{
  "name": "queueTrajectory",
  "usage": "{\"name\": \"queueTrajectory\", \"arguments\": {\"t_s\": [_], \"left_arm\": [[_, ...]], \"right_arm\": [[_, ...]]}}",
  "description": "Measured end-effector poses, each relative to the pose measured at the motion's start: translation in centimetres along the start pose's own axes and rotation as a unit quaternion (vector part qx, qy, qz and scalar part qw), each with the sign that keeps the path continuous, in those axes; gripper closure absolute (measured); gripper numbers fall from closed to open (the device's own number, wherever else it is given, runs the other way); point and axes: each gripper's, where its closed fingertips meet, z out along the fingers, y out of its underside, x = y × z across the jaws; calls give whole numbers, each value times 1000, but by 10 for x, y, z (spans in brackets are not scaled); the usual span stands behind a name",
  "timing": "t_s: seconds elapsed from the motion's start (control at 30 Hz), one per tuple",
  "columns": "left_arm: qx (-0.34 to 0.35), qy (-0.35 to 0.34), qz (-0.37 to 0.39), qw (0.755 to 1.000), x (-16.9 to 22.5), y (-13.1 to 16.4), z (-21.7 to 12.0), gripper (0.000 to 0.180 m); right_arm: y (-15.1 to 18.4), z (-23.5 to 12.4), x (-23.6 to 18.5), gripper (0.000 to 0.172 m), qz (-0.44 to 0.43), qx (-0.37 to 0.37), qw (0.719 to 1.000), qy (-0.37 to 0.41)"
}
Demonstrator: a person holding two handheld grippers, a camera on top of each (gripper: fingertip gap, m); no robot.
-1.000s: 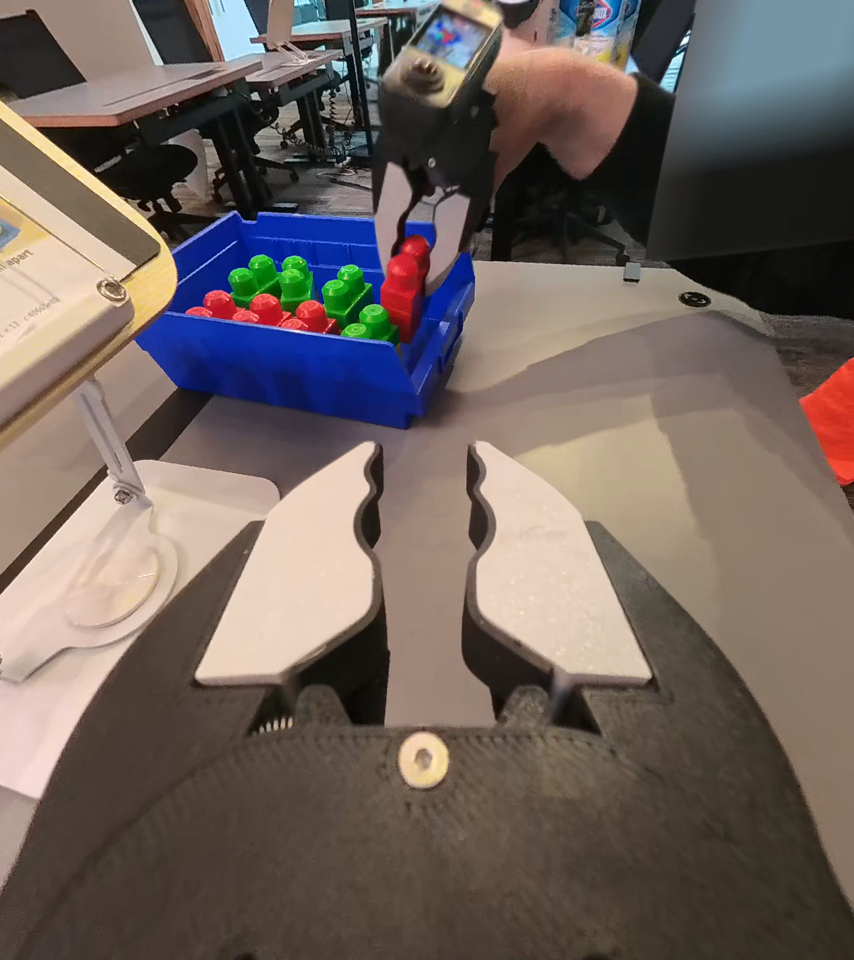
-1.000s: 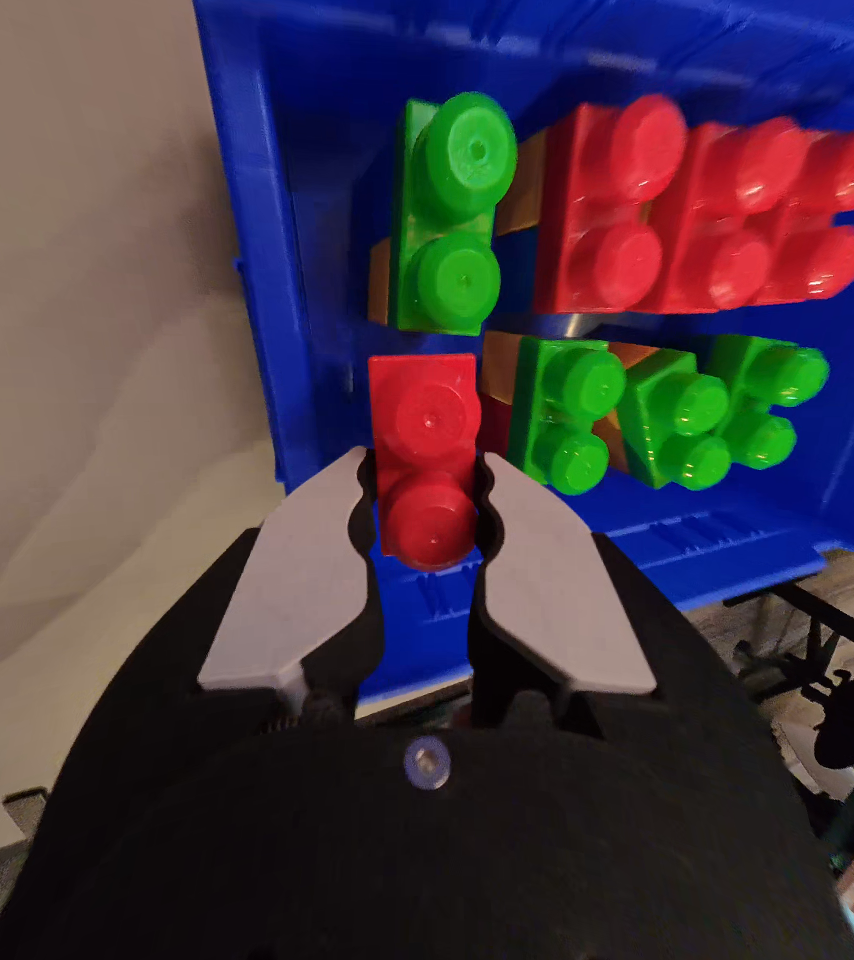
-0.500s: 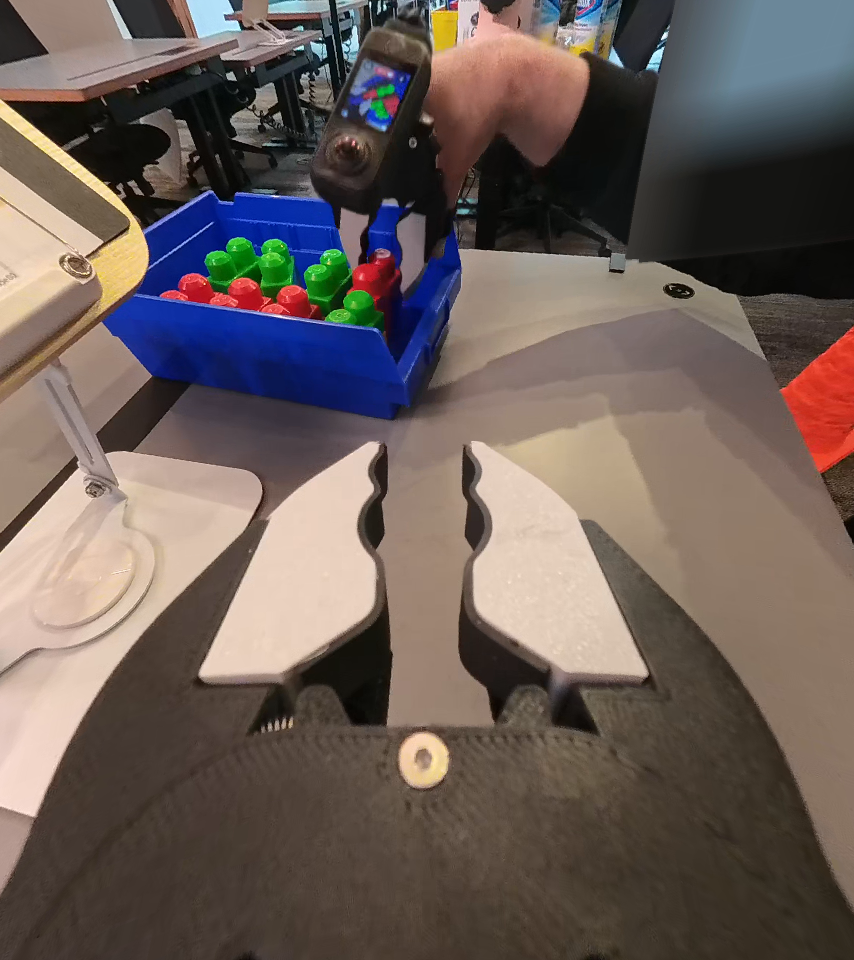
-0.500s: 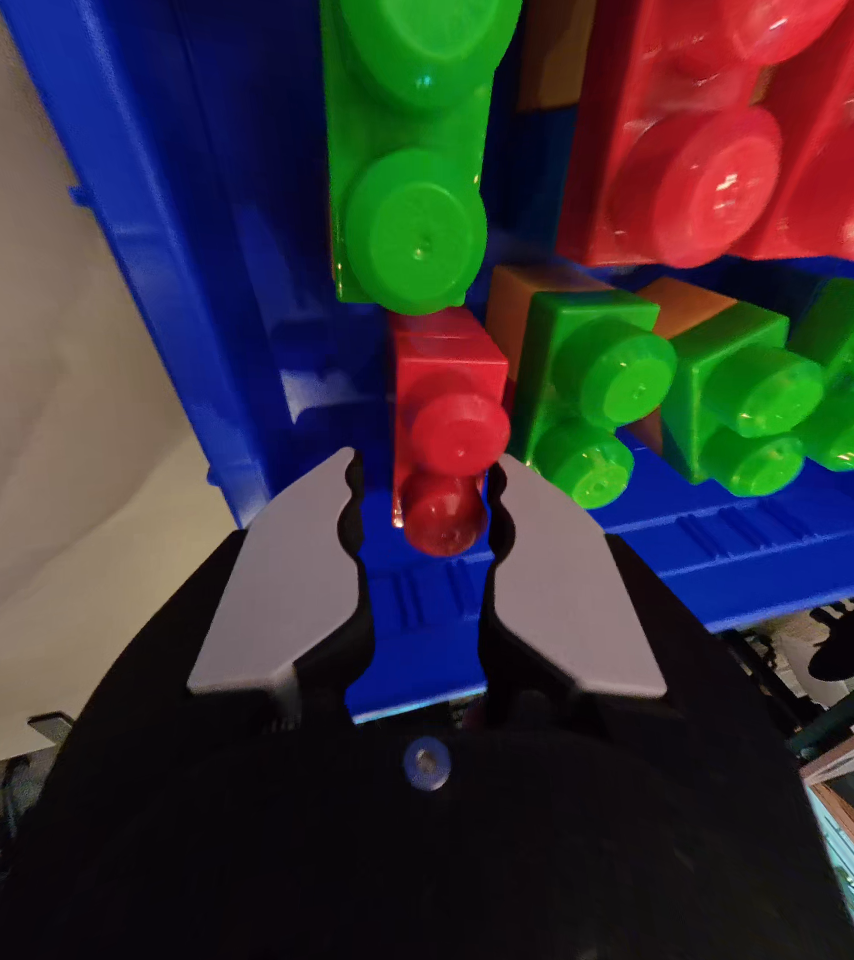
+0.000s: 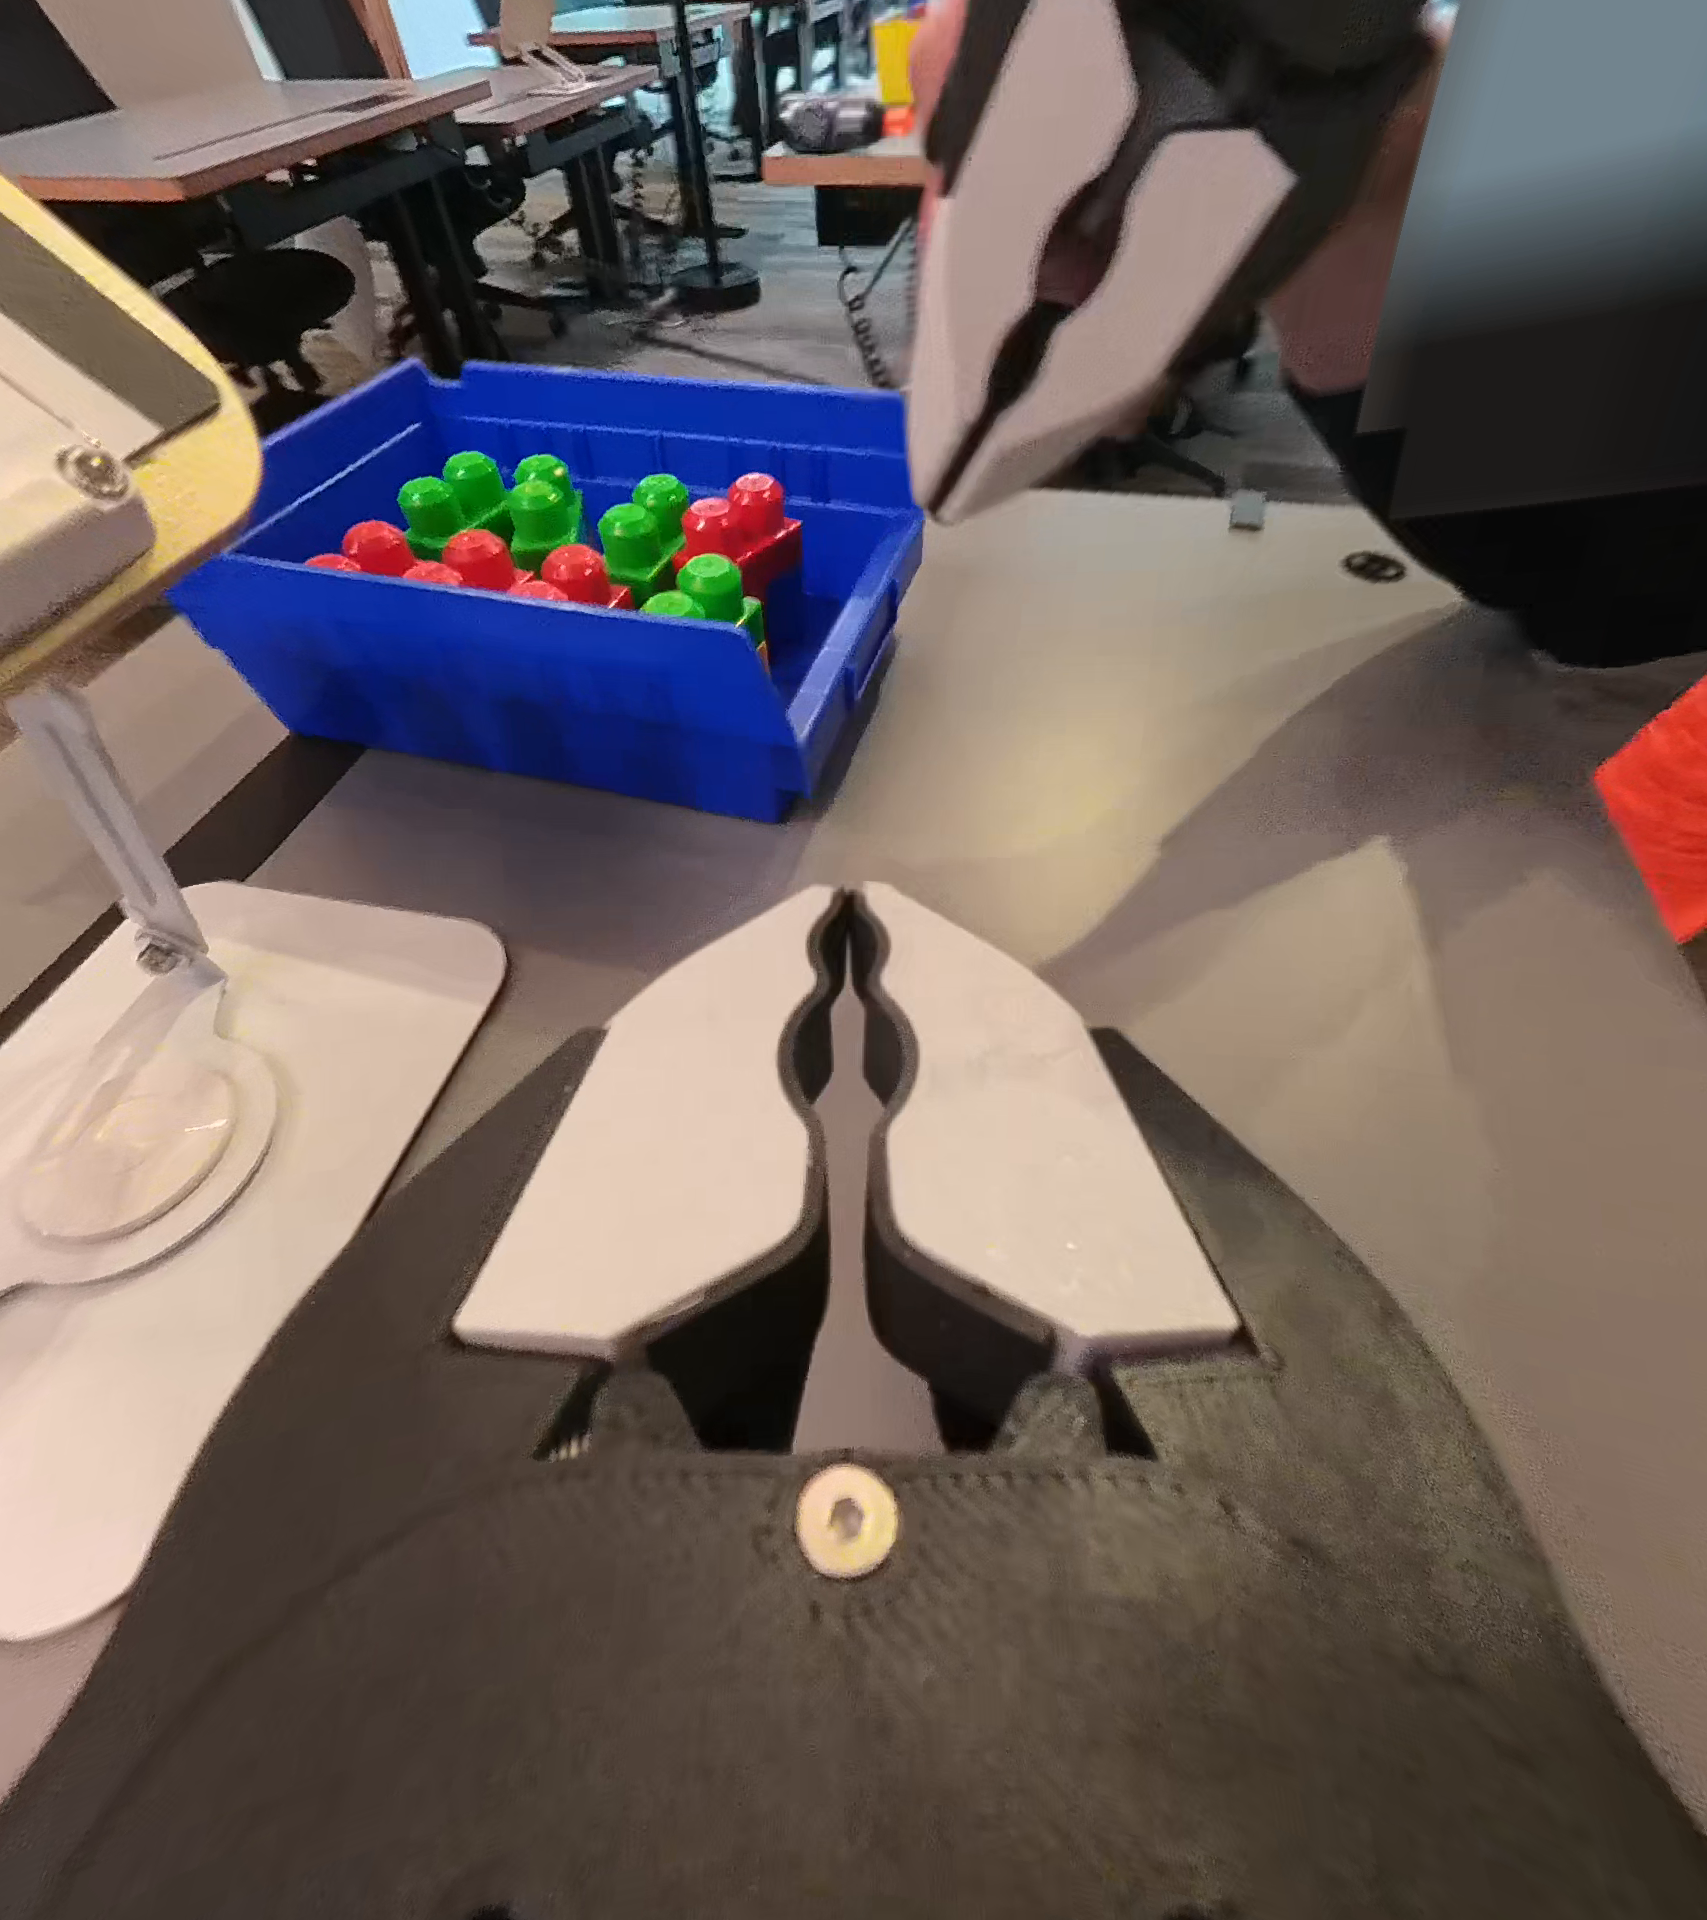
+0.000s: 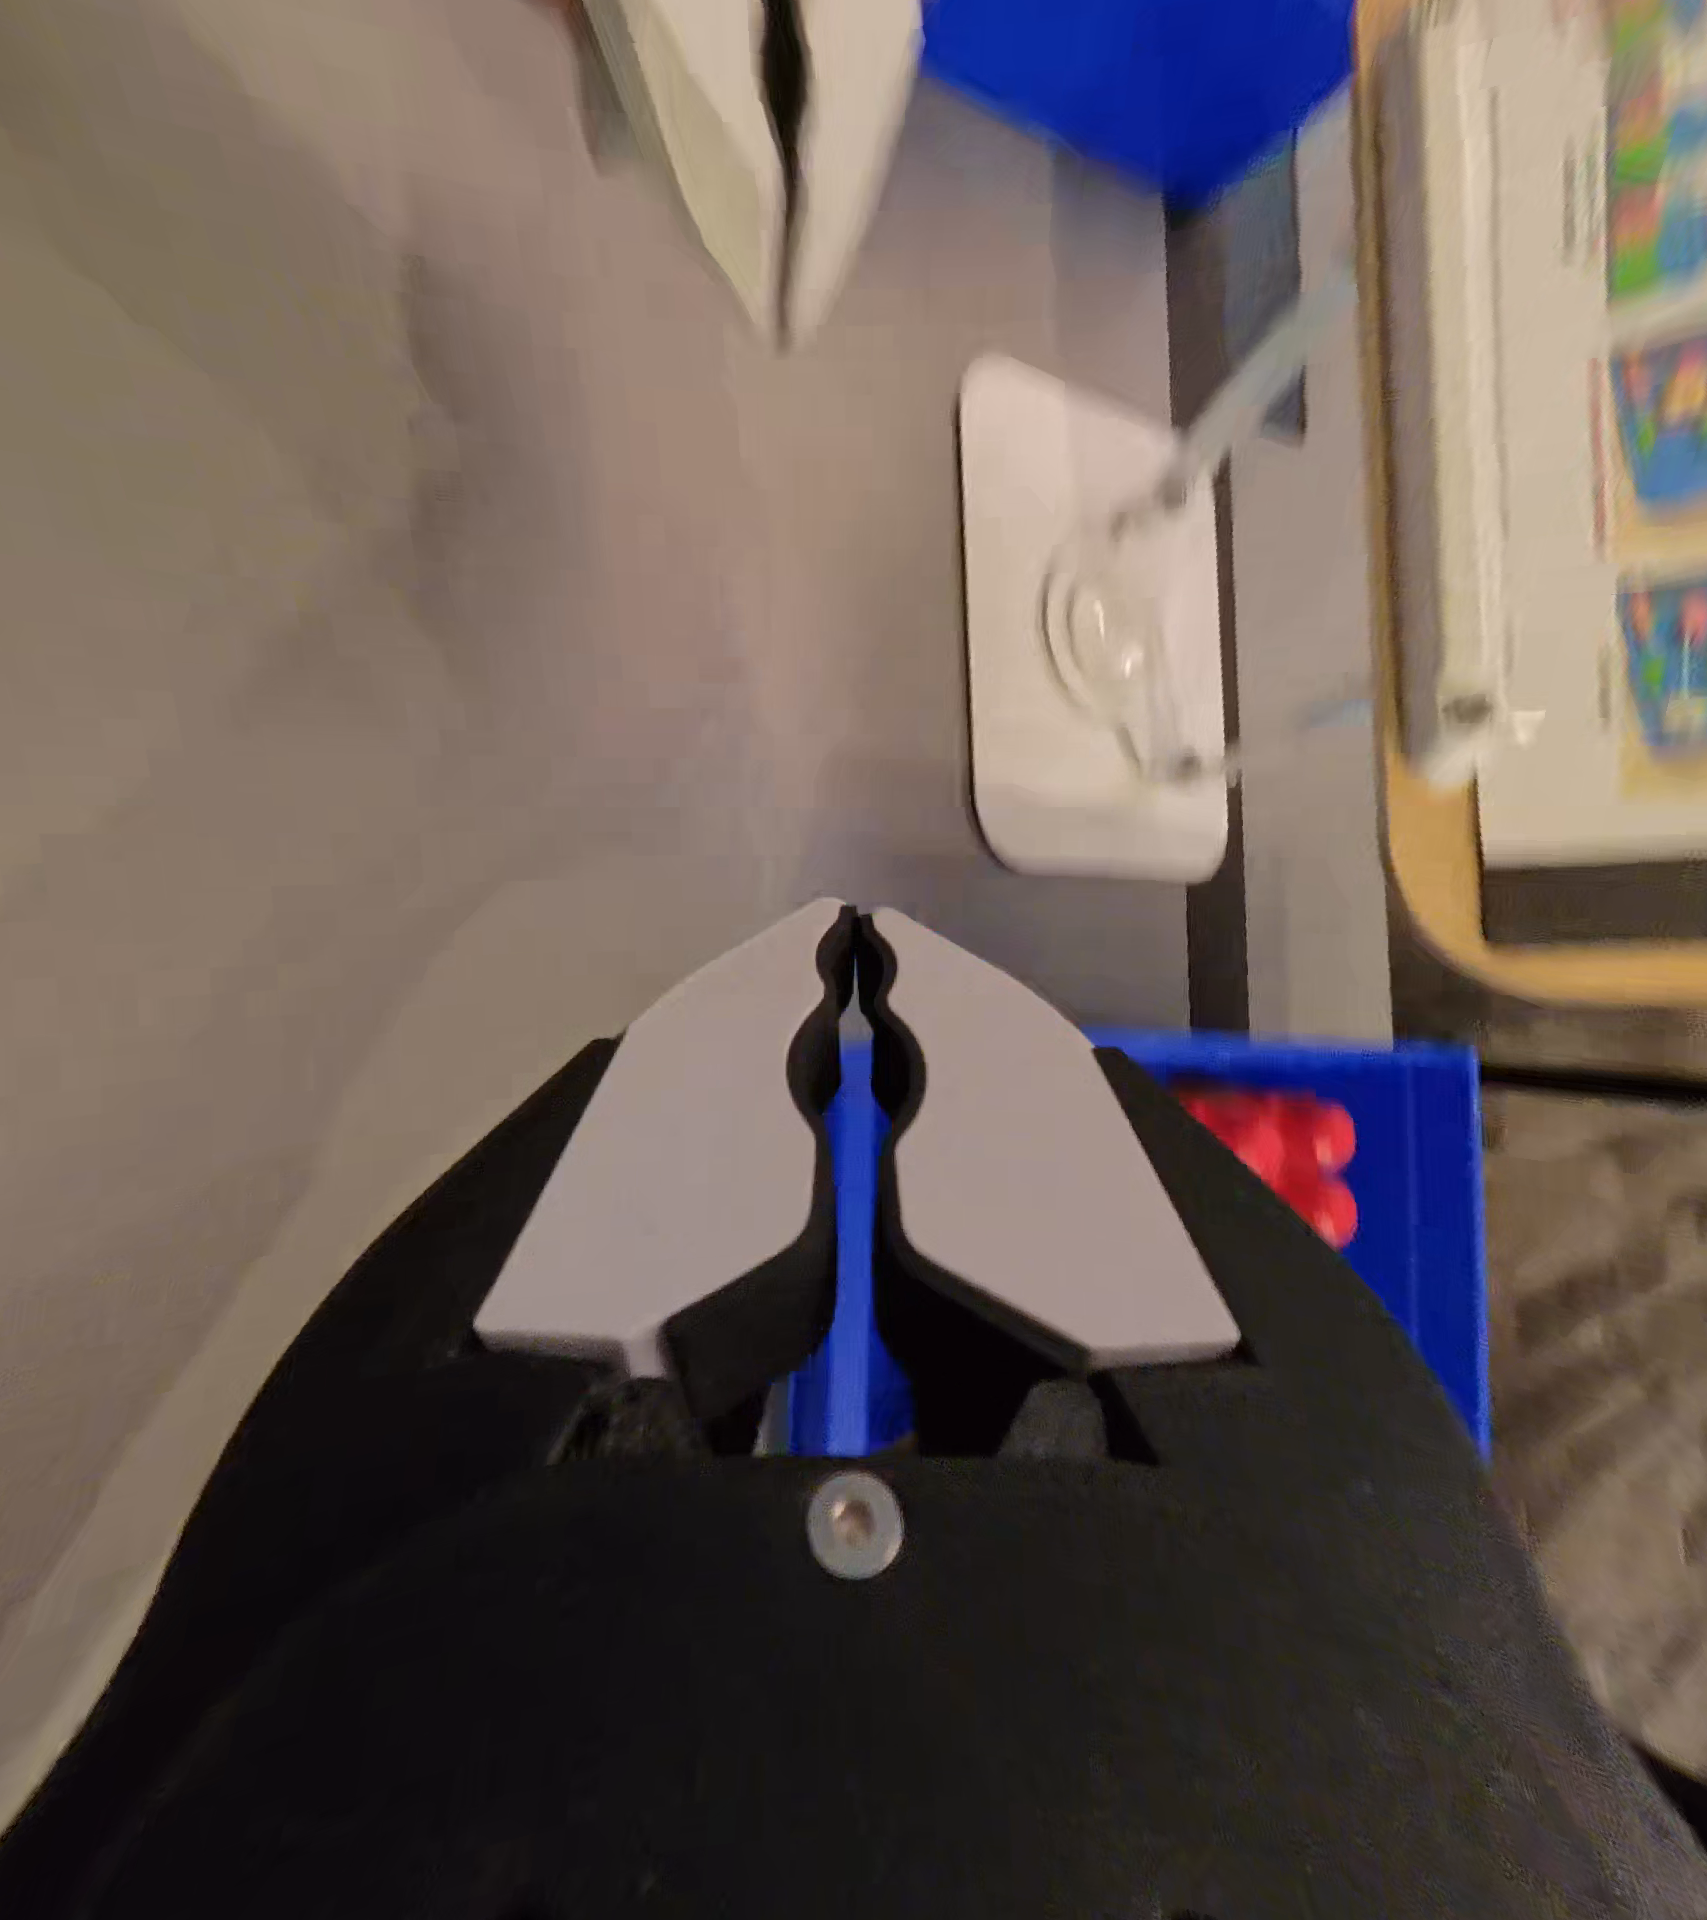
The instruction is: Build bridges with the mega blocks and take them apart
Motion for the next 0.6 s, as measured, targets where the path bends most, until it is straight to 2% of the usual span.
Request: {"name": "queueTrajectory", "arguments": {"t_s": [0.13, 0.2, 0.33, 0.43, 0.53, 0.6], "left_arm": [[-21, -53, 4, 998, -7, 26, -12, 180], [-32, -76, 2, 997, -11, 42, -26, 180], [-70, -92, -11, 993, -23, 76, -40, 170], [-61, -93, -32, 993, -34, 83, -41, 159], [-55, -103, -30, 993, -42, 81, -41, 153], [-50, -98, -23, 994, -39, 79, -39, 161]], "right_arm": [[-65, 51, -37, 172, 34, 123, 992, -6], [-82, 83, -47, 172, 66, 162, 985, -4], [-90, 139, -49, 172, 138, 209, 968, 17], [-77, 168, -51, 172, 108, 178, 977, 47], [-65, 168, -46, 172, 67, 151, 983, 84], [-61, 164, -45, 172, 79, 159, 981, 83]]}}
